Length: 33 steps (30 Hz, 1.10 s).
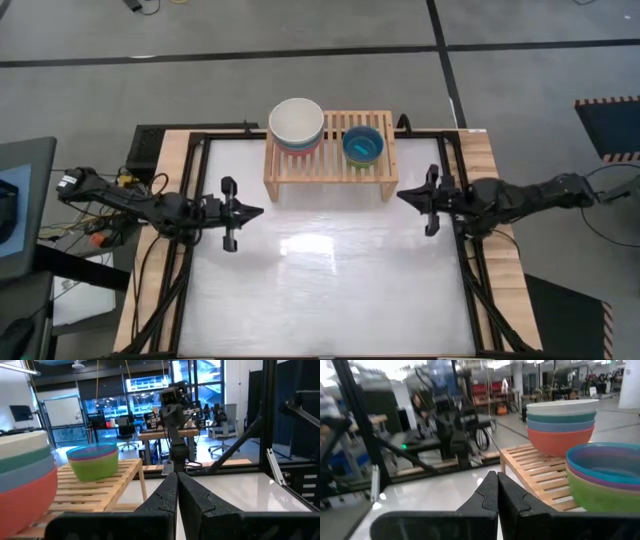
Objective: Place and stack bowls onto a shelf
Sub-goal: Return to Home Position
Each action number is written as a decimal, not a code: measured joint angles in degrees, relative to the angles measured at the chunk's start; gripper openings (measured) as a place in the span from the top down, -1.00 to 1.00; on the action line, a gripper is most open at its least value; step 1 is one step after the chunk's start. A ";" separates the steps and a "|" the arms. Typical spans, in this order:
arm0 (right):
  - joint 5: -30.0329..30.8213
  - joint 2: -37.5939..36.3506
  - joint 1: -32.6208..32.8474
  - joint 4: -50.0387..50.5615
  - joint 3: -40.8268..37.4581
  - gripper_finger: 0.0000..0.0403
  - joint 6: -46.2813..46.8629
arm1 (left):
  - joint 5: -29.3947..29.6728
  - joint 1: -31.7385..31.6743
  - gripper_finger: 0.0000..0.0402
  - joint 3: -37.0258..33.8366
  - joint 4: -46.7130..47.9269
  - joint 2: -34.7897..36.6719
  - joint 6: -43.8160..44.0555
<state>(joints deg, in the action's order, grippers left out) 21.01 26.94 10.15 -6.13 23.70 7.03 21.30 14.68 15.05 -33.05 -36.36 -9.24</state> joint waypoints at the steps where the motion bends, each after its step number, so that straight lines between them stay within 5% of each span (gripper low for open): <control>1: -1.26 -1.17 -1.17 -1.69 -1.64 0.91 0.38 | -0.06 0.00 1.00 -1.17 -1.48 -0.09 -0.02; 9: -6.61 -3.04 -9.18 -3.47 -7.85 0.89 3.73 | 0.50 -0.02 1.00 -7.94 -11.45 0.71 -1.05; 19: -13.50 -8.30 -14.59 -1.00 -11.70 0.89 3.88 | 3.84 -0.04 1.00 -7.94 4.75 15.26 -1.53; 28: -17.02 -19.28 -15.82 2.61 -14.99 0.89 3.65 | 3.36 -0.04 1.00 -7.94 25.78 33.03 1.80; 33: -19.15 -24.40 -15.84 4.61 -16.10 0.89 3.60 | -0.34 -0.04 1.00 -7.88 31.03 36.27 0.96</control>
<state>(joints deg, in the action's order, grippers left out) 1.87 2.54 -5.69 -1.52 7.59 10.63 20.96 14.63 7.18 -2.01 -0.10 -8.28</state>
